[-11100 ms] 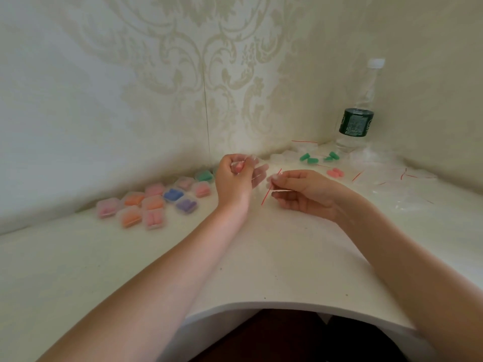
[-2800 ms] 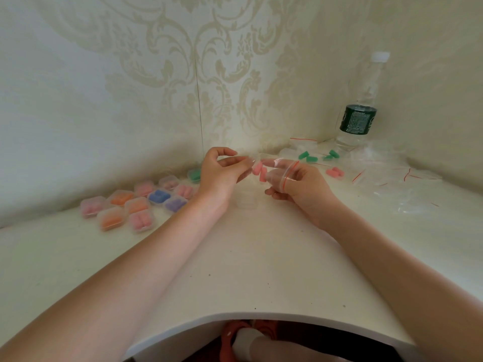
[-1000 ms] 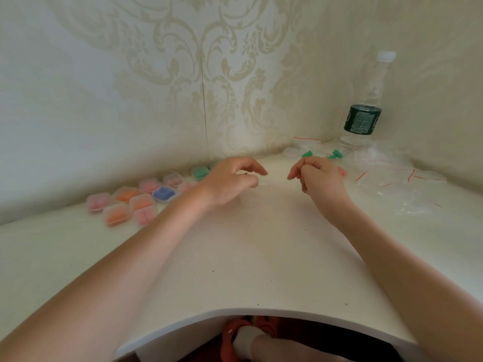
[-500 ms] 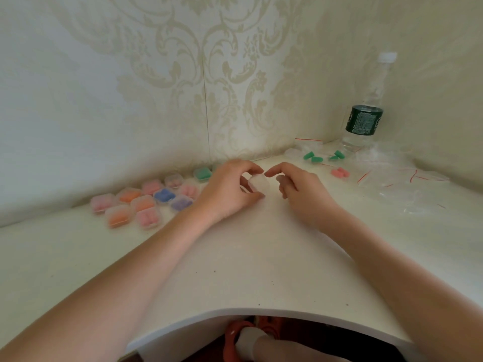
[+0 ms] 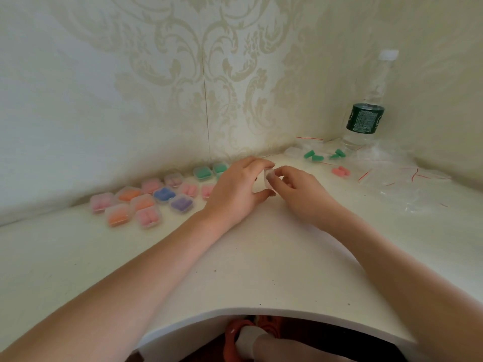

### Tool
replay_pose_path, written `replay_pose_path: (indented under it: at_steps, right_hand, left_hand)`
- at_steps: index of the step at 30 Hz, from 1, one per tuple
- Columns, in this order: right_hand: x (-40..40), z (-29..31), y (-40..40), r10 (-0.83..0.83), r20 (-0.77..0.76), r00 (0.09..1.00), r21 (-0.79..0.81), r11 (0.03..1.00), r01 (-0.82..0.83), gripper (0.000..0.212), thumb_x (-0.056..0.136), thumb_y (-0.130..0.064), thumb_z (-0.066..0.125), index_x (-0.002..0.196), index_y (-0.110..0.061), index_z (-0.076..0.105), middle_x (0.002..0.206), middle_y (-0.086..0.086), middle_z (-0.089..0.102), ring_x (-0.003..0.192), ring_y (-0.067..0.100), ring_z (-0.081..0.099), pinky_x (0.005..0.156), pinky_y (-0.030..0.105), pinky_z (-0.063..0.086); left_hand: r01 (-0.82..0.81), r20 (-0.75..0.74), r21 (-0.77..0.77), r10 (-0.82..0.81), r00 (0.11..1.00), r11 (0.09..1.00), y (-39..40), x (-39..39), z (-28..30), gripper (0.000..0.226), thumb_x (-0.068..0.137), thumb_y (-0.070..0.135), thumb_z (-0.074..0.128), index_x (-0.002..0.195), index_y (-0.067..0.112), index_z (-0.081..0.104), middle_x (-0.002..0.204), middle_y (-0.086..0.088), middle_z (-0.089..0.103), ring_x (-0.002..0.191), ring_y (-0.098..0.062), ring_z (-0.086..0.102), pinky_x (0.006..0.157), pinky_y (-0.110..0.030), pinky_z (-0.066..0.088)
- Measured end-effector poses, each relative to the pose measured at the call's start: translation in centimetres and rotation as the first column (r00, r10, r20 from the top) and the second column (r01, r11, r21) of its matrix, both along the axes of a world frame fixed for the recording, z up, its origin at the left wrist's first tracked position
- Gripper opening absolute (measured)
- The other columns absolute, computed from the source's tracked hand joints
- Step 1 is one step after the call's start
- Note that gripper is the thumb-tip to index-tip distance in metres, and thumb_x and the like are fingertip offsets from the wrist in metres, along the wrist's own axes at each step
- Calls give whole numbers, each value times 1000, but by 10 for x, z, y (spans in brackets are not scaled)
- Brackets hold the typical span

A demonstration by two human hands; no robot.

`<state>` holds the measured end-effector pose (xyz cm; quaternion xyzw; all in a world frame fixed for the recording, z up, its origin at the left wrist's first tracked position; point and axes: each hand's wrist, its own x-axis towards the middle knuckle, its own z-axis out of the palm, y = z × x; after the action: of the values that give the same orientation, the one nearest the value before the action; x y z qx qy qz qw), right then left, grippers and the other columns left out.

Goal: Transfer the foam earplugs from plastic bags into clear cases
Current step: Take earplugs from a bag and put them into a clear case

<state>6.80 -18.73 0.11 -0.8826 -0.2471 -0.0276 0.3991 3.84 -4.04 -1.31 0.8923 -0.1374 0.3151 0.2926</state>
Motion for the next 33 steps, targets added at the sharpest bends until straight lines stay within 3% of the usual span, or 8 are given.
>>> replay_pose_path:
  at_steps: [4,8,13,16,19,23,26,33]
  right_hand:
    - [0,0,2,12,-4,1000,16,1000,-12,27,100,-33,38,91,-17,57,71,-10,51,63,6,45,54,15,33]
    - [3,0,2,30,-121,992,169,986,-9,25,98,-37,44,91,-20,61,64,-12,50,49,1,44,55,23,37]
    - [10,-6,-4,95,-28,995,134,987,-90,19,95,-36,52,106,-24,62,45,-16,36,46,5,32,59,32,35]
    - [12,-6,-5,126,-18,992,127,984,-123,20,95,-27,55,114,-27,61,50,-14,36,47,5,32,60,32,34]
    - [7,-5,-3,168,28,985,105,980,-170,24,97,-27,52,118,-36,58,65,-2,35,56,11,36,62,30,36]
    - [1,-4,-2,174,-9,985,174,970,-170,18,97,-35,49,107,-44,61,59,-9,33,56,12,35,62,30,36]
    - [-1,-2,2,106,-136,985,322,945,-57,20,97,-39,49,94,-31,66,54,-15,42,47,10,40,60,34,39]
    - [2,-3,2,36,-139,990,296,955,7,26,97,-26,46,90,-22,71,65,5,39,51,17,37,56,33,38]
  left_hand:
    - [-25,-9,26,26,1000,999,-1,-2,0,44,79,17,75,120,9,62,115,-10,67,101,-28,64,82,-31,47]
    - [2,12,16,-2,1000,1000,-3,-2,1,47,78,9,75,122,9,61,115,-8,67,100,-26,64,82,-26,45]
    - [50,-175,-234,-93,980,971,-3,1,0,79,71,16,83,140,15,45,126,-4,61,113,-16,59,96,-25,48]
    - [-2,-218,-298,-66,974,955,-3,-1,2,76,71,23,83,138,16,48,132,-2,57,112,-13,59,92,-16,45]
    - [-58,-145,-231,24,989,971,-3,-3,3,59,78,21,77,133,17,54,127,-4,61,109,-18,61,93,-26,47]
    - [-38,-116,-261,8,993,965,-2,0,0,55,79,14,75,130,12,54,125,-6,63,110,-17,62,95,-31,49]
    - [-7,-75,-187,-7,997,982,-2,1,-2,46,78,9,76,118,6,54,118,-7,66,110,-17,62,94,-30,49]
    - [-7,-29,-11,7,1000,1000,-1,1,-5,40,79,11,70,117,8,58,106,-9,70,98,-27,66,80,-40,52]
